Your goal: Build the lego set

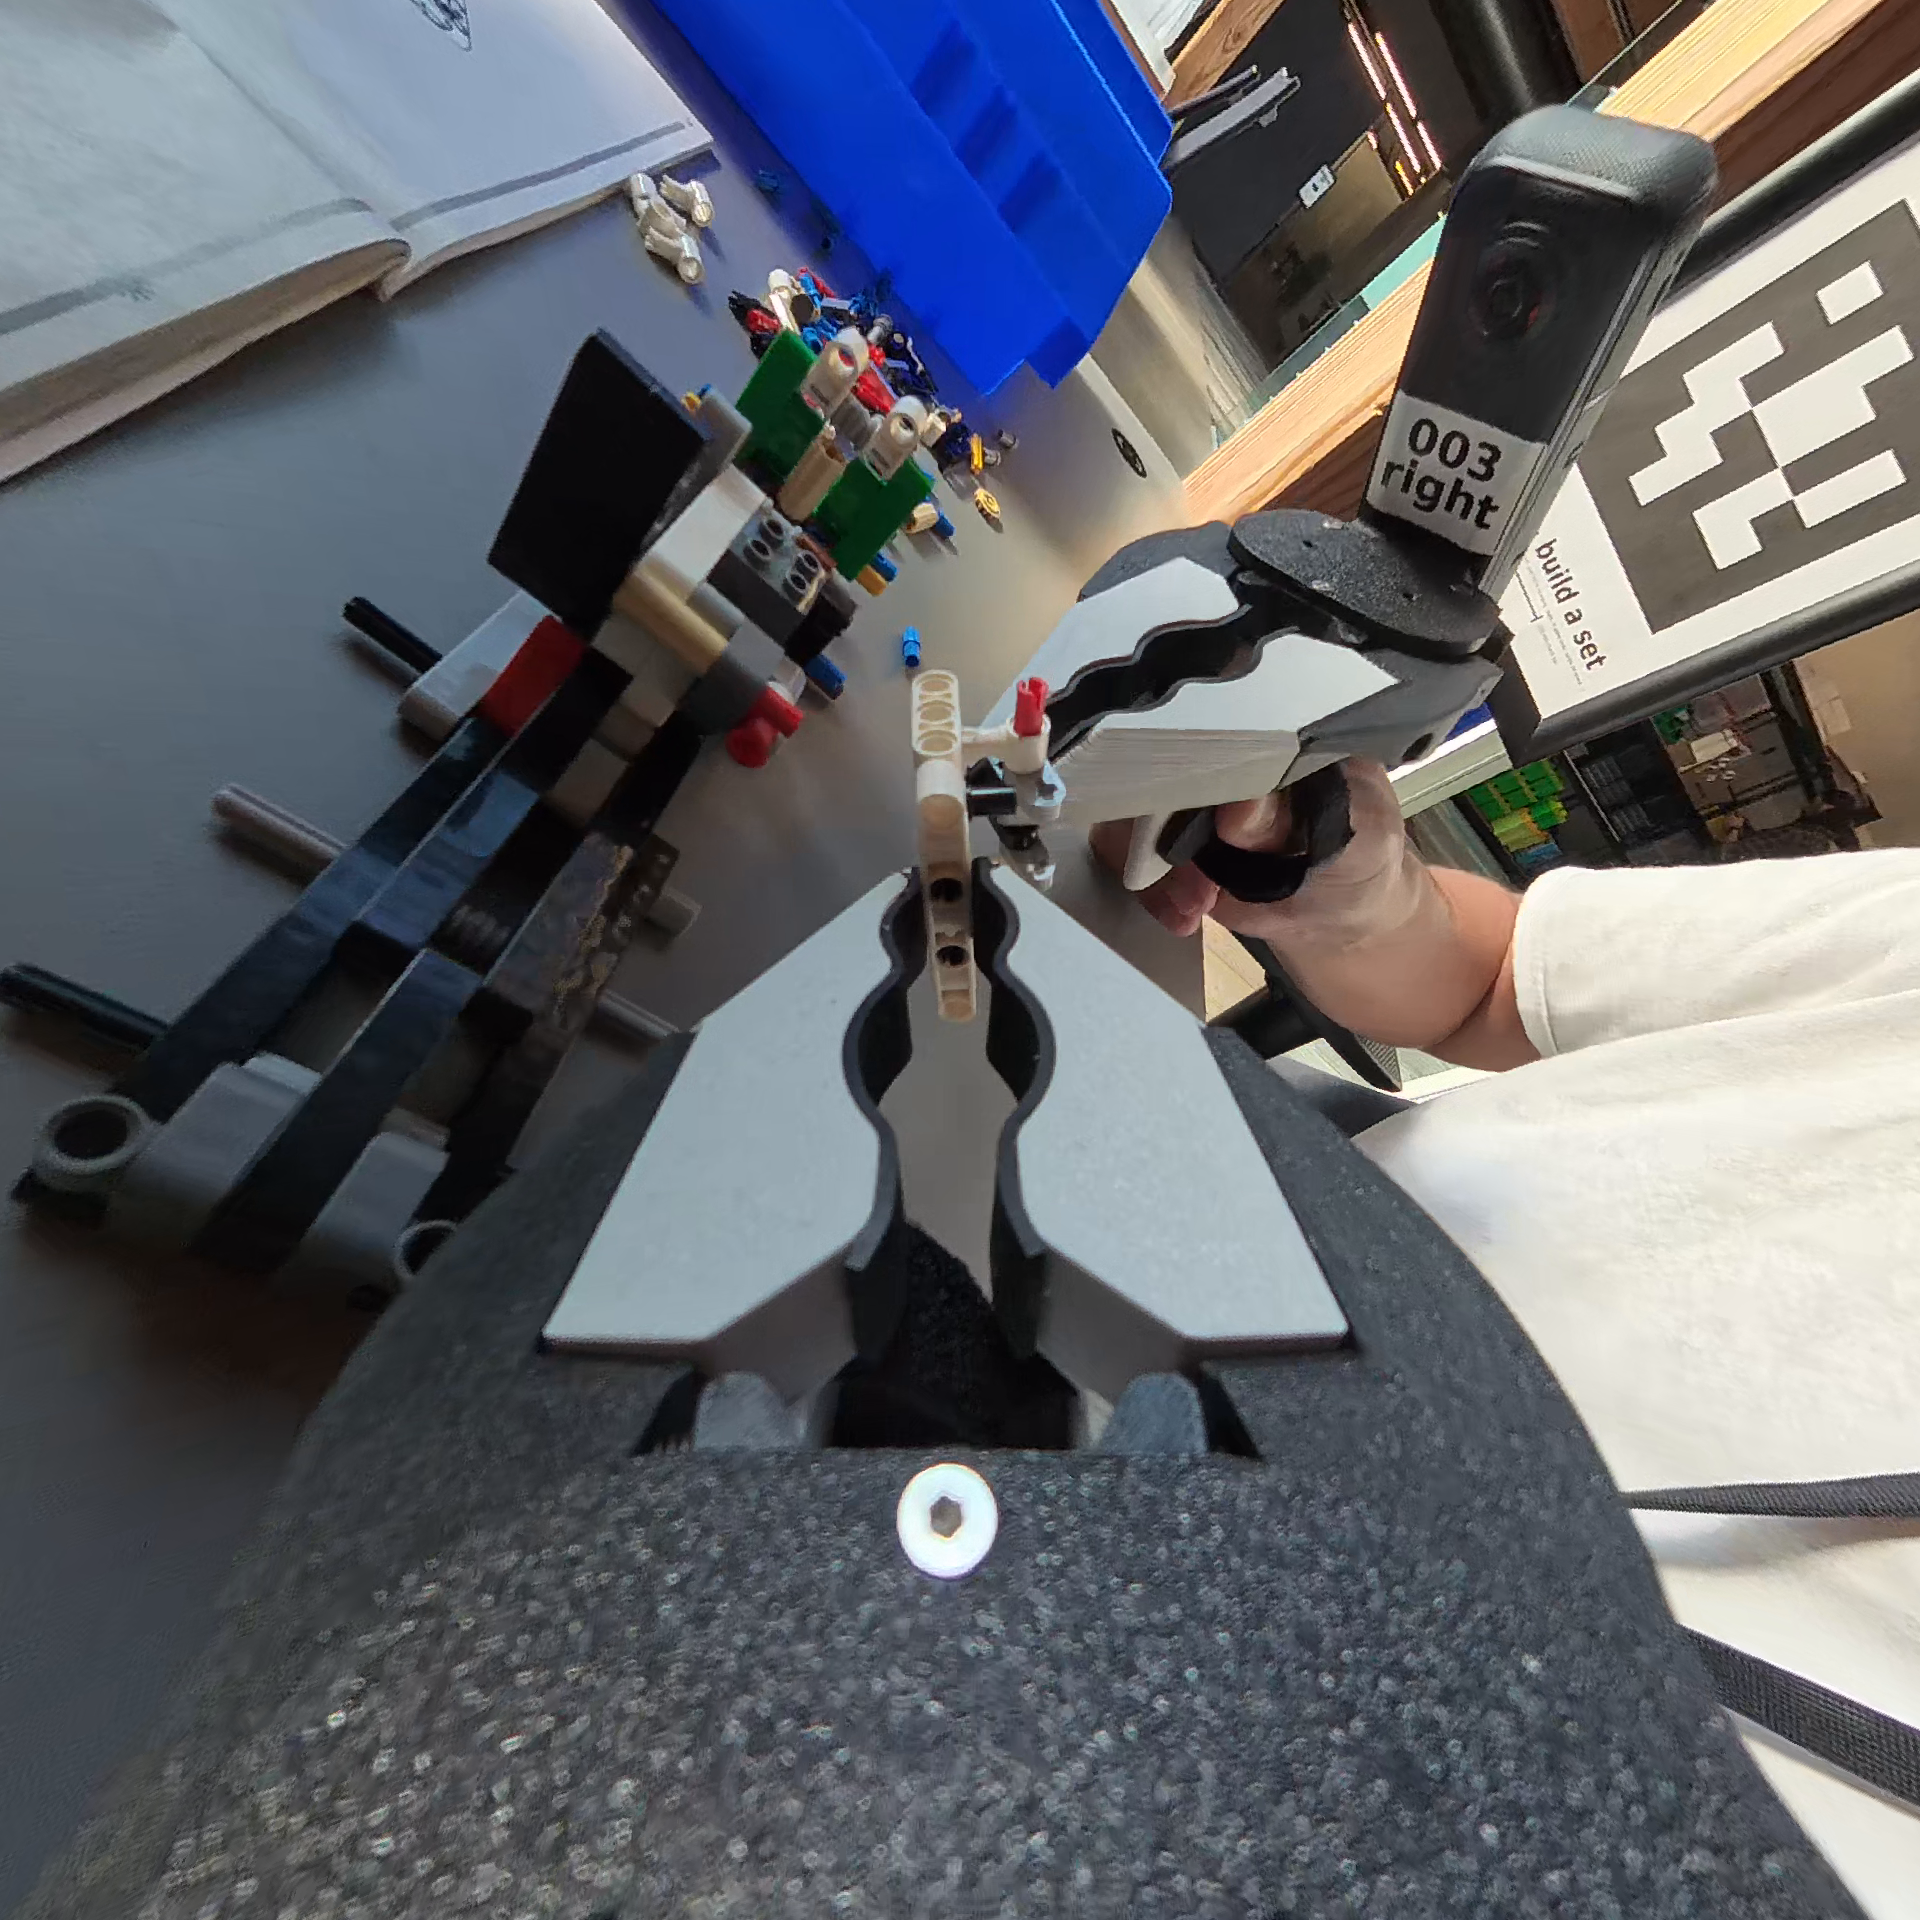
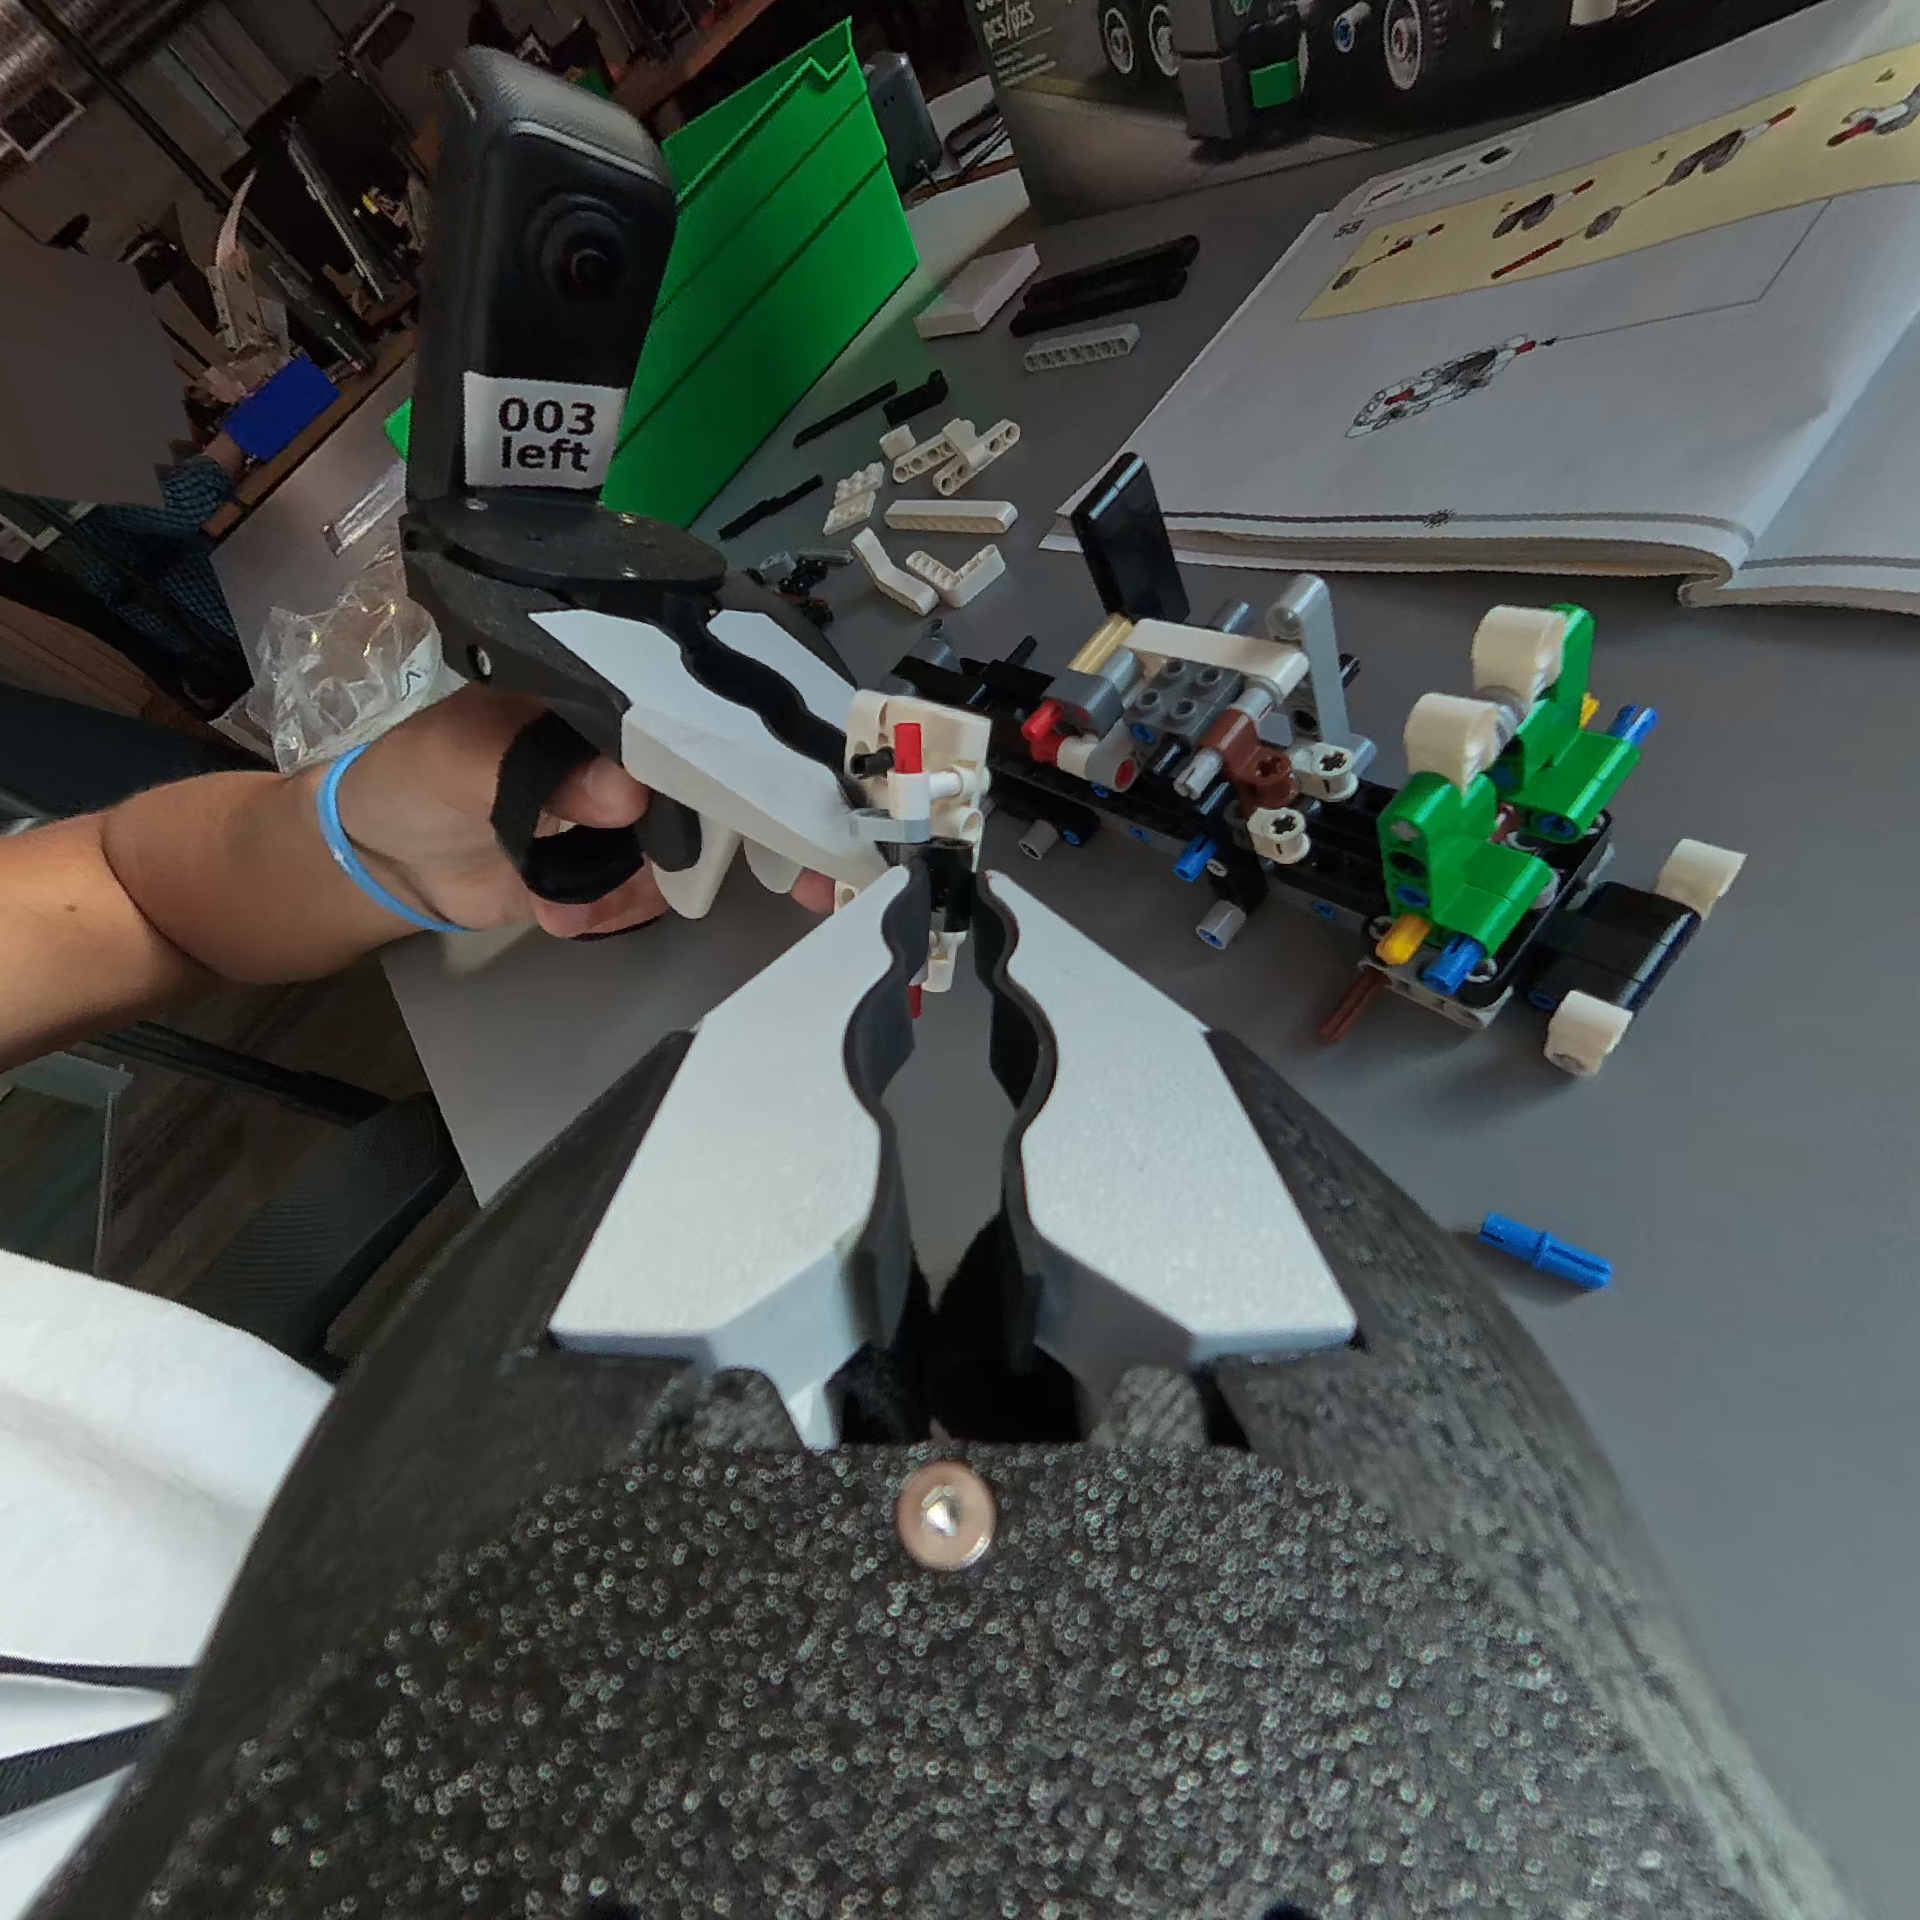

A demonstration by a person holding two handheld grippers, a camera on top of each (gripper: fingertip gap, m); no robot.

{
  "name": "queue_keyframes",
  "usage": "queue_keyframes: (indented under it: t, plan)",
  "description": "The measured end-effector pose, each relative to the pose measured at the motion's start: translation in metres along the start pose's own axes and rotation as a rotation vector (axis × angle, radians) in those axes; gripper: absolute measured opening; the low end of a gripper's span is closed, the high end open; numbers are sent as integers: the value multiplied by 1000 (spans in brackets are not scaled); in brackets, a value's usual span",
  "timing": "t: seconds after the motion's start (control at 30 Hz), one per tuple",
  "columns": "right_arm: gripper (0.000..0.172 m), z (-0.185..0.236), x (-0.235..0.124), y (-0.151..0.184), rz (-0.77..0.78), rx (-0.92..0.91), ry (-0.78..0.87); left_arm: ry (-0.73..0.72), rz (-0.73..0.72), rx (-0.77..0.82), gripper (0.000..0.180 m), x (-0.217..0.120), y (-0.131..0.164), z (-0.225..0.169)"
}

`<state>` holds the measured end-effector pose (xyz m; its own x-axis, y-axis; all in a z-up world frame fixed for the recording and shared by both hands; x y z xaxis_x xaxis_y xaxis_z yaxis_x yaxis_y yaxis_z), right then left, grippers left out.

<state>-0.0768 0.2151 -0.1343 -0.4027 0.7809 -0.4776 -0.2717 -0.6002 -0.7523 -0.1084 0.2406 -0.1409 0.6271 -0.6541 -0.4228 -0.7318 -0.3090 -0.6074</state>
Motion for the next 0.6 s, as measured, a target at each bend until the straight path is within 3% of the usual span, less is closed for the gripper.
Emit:
queue_keyframes:
  t: [0.3,0.6]
  plan:
    - [6,1,0,6,-55,88,123,-134,1,97,6,2,2,0]
    - [5,1,-1,7,-74,129,94,-96,4,81,6,2,2,-2]
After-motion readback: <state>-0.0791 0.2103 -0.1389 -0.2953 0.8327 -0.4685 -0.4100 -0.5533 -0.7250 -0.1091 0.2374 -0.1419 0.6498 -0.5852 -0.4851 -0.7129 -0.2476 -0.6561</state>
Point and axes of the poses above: each gripper's, where its closed fingertips meet, x out along the fingers, y out of its underside, z = x × y across the jaws, the point moved 2 cm from there along -x, back along the fingers, and after that the axes turned 9 degrees about z, right-handed, at the moved point
